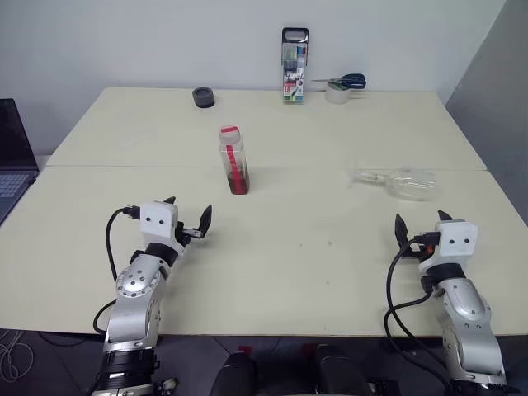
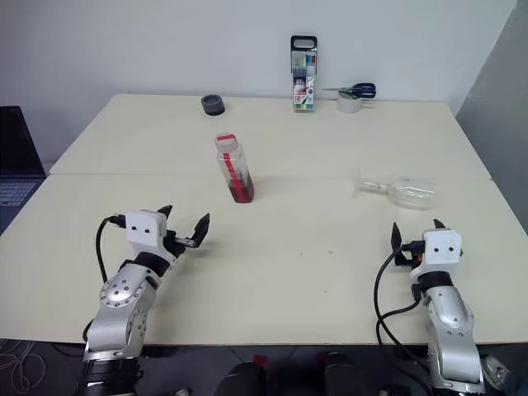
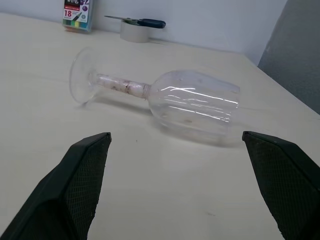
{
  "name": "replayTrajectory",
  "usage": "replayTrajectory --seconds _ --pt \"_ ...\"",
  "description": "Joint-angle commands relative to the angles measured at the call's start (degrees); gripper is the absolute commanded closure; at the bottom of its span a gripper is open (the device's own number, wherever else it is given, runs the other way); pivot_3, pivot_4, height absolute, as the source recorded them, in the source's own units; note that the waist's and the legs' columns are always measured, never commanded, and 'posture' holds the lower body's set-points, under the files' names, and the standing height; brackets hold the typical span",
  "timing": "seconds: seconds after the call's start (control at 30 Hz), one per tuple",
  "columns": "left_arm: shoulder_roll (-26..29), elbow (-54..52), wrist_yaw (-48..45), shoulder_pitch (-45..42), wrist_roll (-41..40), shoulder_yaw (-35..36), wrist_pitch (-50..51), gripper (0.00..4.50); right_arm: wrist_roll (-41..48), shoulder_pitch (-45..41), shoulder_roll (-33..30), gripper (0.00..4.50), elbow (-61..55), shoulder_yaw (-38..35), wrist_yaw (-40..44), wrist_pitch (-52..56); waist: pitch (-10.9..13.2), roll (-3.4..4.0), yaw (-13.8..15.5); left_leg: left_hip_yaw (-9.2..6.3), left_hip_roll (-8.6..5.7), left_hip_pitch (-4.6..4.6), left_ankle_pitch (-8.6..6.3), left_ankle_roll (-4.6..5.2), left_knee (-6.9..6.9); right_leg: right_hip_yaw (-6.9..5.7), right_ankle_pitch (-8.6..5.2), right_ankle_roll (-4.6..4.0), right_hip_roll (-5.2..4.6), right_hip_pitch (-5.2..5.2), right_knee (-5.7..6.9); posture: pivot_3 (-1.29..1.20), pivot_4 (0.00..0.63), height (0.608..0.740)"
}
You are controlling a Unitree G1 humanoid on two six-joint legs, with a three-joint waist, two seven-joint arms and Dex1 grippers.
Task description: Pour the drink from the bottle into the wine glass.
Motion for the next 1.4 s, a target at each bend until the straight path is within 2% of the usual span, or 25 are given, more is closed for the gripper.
replayTrajectory --seconds 0.03,0.43,0.57,0.63,0.77,0.83,1.13,1.4 --pt "0.87 -1.36 -0.64 -0.57 0.21 -0.22 -0.79 0.02 0.60 -0.62 -0.40 0.00 -0.65 -1.32 0.07 -1.48 0.00 0.00 0.00 0.00 0.00 0.00 0.00 0.00 0.00 0.00 0.00 0.00 0.00 0.00 0.00 0.00 0.150 0.740" --pt "0.33 -1.40 -4.45 -0.49 -2.94 -0.65 0.76 0.02 0.38 -0.89 -0.48 0.00 -0.31 -0.74 0.93 -2.71 0.00 0.00 0.00 0.00 0.00 0.00 0.00 0.00 0.00 0.00 0.00 0.00 0.00 0.00 0.00 0.00 0.150 0.740" --pt "-0.60 -1.81 -4.26 -1.52 -2.39 -2.35 1.75 0.02 4.12 -0.98 -2.26 0.00 -2.38 0.89 6.86 -1.22 0.00 0.00 0.00 0.01 -0.01 0.00 0.00 0.00 0.00 0.01 0.00 0.00 0.00 0.00 0.00 0.00 0.150 0.740" --pt "-0.89 -1.38 -3.19 -2.35 -1.32 -2.91 1.78 0.02 6.94 -1.13 -3.45 0.00 -4.42 2.17 10.51 0.99 0.00 0.00 -0.02 0.00 0.00 0.00 0.00 0.00 0.01 0.00 0.00 0.00 0.00 0.01 0.00 0.00 0.150 0.740" --pt "-2.18 0.24 -0.52 -5.87 1.31 -5.08 1.85 0.02 16.59 -1.75 -10.66 0.00 -12.63 5.57 21.62 10.91 0.01 0.01 0.01 -0.02 -0.01 0.00 0.00 0.00 0.02 -0.01 0.00 0.00 0.00 0.03 0.00 0.00 0.150 0.740" --pt "-3.21 1.07 0.95 -8.13 2.12 -5.86 1.97 0.02 20.54 -2.60 -13.97 0.00 -14.95 5.45 24.62 15.21 0.01 0.01 0.05 -0.07 -0.02 0.01 0.00 0.01 0.02 -0.04 0.00 0.01 0.01 0.07 -0.04 0.00 0.150 0.740" --pt "-6.82 5.14 3.19 -13.72 3.81 -8.75 3.19 0.02 25.89 -6.20 -21.39 0.00 -18.46 5.42 29.51 22.51 0.02 -0.02 0.07 -0.06 -0.04 0.00 0.00 0.01 0.03 -0.06 0.01 0.02 0.00 0.12 -0.09 0.00 0.150 0.740" --pt "-8.65 9.76 6.16 -18.26 5.76 -8.95 1.14 0.02 26.30 -8.18 -21.83 0.00 -17.77 5.11 30.36 23.15 0.04 -0.06 0.11 -0.05 -0.04 0.00 0.00 0.00 0.03 -0.06 0.02 0.05 0.00 0.11 -0.10 0.00 0.150 0.740"
